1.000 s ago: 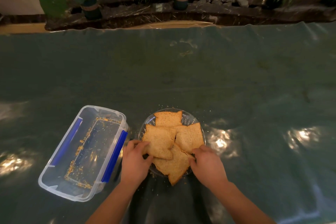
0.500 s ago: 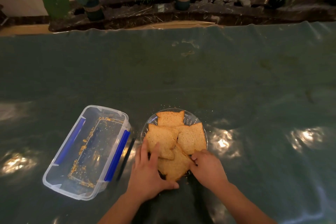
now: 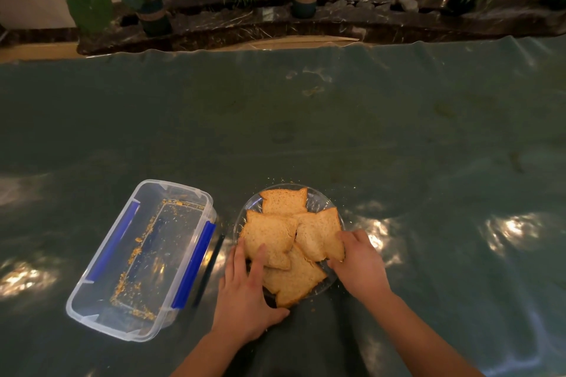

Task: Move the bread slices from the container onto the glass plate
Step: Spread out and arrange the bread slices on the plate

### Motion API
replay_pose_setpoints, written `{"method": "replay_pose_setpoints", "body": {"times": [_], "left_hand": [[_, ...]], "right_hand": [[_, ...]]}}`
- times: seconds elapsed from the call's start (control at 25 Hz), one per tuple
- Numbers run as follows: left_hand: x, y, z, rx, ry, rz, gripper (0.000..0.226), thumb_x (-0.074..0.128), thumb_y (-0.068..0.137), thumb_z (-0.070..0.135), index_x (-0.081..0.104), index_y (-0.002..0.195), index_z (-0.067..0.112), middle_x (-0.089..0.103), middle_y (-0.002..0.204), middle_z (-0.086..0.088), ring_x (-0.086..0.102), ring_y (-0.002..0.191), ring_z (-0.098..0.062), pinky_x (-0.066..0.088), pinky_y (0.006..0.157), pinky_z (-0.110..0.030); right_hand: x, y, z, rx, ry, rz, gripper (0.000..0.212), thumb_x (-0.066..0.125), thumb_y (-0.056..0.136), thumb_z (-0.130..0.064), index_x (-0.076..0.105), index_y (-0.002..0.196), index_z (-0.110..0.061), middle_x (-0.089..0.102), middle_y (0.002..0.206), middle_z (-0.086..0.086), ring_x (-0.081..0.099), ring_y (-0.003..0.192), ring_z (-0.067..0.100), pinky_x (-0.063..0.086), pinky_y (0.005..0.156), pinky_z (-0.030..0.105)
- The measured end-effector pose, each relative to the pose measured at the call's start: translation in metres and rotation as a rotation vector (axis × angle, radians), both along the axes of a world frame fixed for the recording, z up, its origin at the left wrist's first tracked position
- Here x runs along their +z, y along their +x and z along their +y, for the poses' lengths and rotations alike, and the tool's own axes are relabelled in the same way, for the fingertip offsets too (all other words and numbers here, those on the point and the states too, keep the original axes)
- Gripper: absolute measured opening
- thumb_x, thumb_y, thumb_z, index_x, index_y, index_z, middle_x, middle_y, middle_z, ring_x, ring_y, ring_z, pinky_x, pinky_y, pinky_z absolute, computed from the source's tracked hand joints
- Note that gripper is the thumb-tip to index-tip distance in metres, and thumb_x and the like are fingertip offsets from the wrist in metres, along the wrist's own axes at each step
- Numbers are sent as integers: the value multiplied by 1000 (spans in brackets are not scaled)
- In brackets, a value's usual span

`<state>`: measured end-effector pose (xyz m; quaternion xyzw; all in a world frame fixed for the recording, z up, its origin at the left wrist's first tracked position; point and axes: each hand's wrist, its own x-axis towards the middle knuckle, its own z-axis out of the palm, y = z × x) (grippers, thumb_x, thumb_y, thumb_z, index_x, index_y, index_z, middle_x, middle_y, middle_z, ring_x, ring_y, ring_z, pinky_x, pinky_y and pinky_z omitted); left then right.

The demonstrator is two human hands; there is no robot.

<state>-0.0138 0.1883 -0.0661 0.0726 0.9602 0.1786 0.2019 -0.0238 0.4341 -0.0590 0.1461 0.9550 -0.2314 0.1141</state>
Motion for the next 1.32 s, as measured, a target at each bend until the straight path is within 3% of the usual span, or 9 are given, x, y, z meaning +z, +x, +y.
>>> {"method": "replay_pose_setpoints", "body": {"times": [0.2,0.52,0.72,0.84,0.96,1.2,1.32], "left_hand": [[2,-2,0,16,10,-17,128,68,52,74,-10,150,44,-32,158,5,-17,150,-26,14,119,-53],[-1,-1,0,7,-3,-15,126,67,55,74,-11,149,44,-34,158,5,-19,150,-25,11,119,-54],[-1,-1,0,25,14,-19,124,67,55,74,-9,149,45,-32,158,6,-19,150,-25,9,119,-54],[-2,0,1,32,9,-12,125,67,55,76,-8,150,45,-32,158,6,-20,149,-24,10,119,-53],[-3,0,4,34,-4,-3,125,66,53,76,-7,150,44,-33,157,6,-22,148,-24,11,118,-54],[0,1,6,26,13,-11,125,69,52,73,-6,149,46,-35,156,5,-23,148,-25,12,119,-54],[1,2,1,58,158,-31,124,67,52,74,-14,144,55,-35,156,12,-22,149,-20,12,120,-50]], "right_hand": [[-2,-9,7,105,107,110,47,76,78,-23,59,122,-17,56,106,4,60,94,27,52,78,34],[-9,-10,7,78,102,279,45,74,74,5,68,116,-10,67,104,6,61,91,30,55,79,38],[-5,-8,7,48,74,281,44,78,76,-9,66,119,-14,65,111,1,56,102,27,54,80,36],[1,1,-2,53,65,324,26,77,79,-25,70,104,-22,66,97,-8,56,93,17,50,65,26],[3,11,-14,99,54,275,12,72,82,-35,70,89,-26,66,83,-13,54,86,14,48,65,24],[-4,19,-24,143,11,159,12,65,86,-35,70,84,-24,66,82,-11,52,91,14,46,74,25],[-4,21,-14,-76,-101,198,9,69,86,-30,68,91,-23,62,90,-8,55,88,12,48,69,27]]}}
